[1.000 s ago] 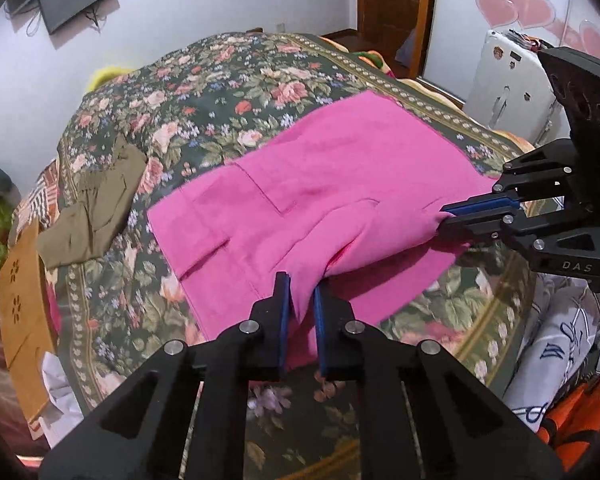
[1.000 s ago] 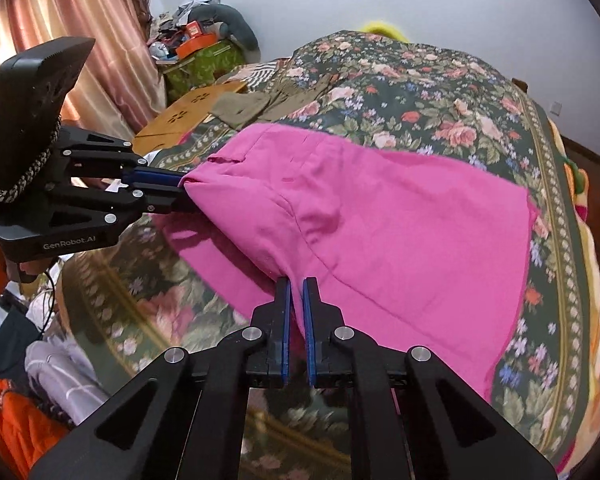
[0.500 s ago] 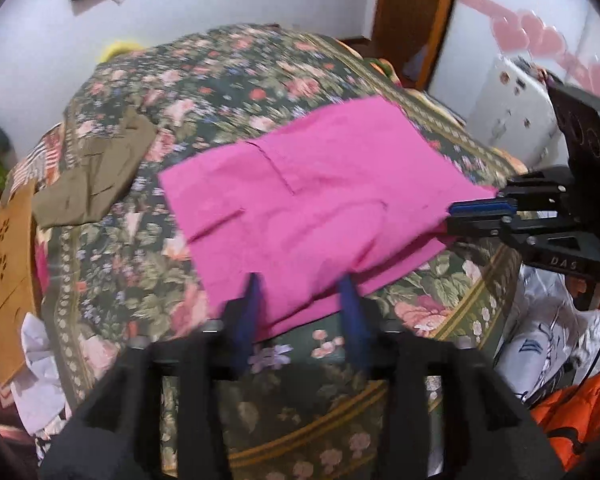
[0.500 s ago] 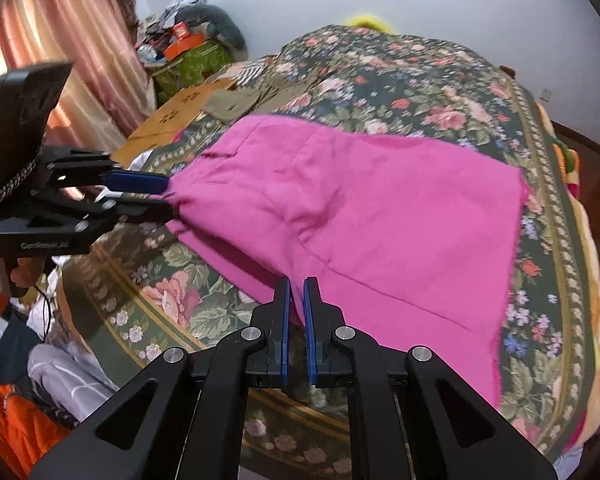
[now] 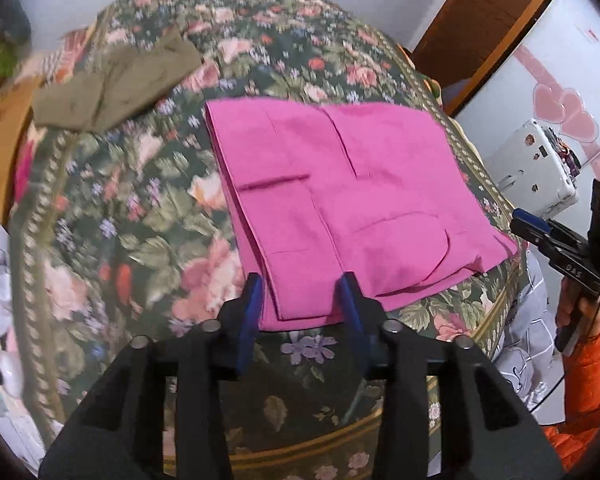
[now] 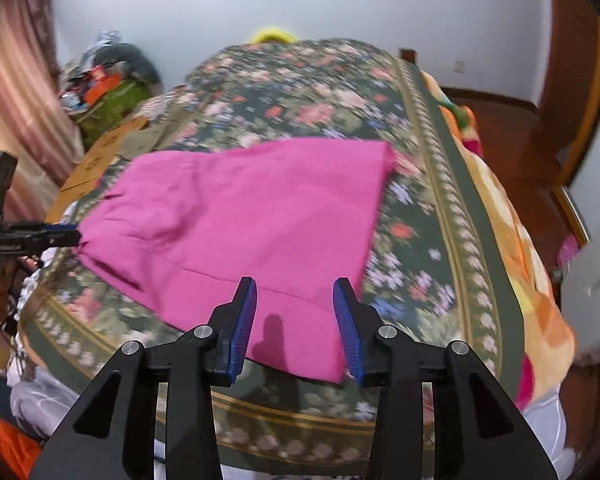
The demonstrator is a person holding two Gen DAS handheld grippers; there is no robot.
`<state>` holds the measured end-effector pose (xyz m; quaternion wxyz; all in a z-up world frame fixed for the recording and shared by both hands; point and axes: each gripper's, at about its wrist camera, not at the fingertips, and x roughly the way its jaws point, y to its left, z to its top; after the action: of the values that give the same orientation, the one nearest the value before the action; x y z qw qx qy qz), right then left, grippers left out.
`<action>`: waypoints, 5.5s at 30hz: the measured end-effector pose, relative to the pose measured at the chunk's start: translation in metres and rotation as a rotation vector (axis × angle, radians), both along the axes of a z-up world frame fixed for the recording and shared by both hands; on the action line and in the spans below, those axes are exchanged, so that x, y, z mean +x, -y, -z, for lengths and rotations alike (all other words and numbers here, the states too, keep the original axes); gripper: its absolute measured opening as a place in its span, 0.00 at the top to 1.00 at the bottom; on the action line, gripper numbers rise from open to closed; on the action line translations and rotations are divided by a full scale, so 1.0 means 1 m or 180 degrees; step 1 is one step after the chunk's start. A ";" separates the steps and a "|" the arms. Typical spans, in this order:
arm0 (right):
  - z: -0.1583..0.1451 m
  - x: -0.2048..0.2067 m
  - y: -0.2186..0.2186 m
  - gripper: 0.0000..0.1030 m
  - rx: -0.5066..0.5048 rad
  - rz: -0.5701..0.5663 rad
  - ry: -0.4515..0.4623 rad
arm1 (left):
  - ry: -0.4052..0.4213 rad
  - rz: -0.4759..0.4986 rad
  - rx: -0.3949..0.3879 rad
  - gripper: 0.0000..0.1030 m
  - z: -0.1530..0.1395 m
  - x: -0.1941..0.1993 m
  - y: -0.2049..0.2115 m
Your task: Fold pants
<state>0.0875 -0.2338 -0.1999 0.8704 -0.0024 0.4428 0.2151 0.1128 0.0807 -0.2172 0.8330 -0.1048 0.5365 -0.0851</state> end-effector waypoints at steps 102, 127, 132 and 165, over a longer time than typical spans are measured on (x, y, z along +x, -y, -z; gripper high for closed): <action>0.048 0.131 -0.109 0.17 -0.0788 -0.0846 -0.0215 | 0.0083 0.0223 0.1158 0.23 0.028 0.142 0.038; 0.030 0.045 -0.026 0.17 -0.0501 -0.0243 -0.0464 | 0.0252 -0.0290 0.1064 0.08 -0.004 0.027 -0.004; 0.006 0.038 -0.045 0.17 -0.0474 -0.0400 -0.0207 | 0.0280 -0.0485 0.0676 0.08 -0.028 0.007 -0.019; 0.036 0.030 -0.107 0.16 0.0068 -0.0682 -0.0295 | -0.0184 -0.0754 -0.1581 0.01 0.025 0.007 -0.019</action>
<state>0.1173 -0.1264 -0.2357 0.8210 -0.0304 0.4775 0.3114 0.1202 0.0997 -0.2417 0.7703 -0.3703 0.5068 -0.1130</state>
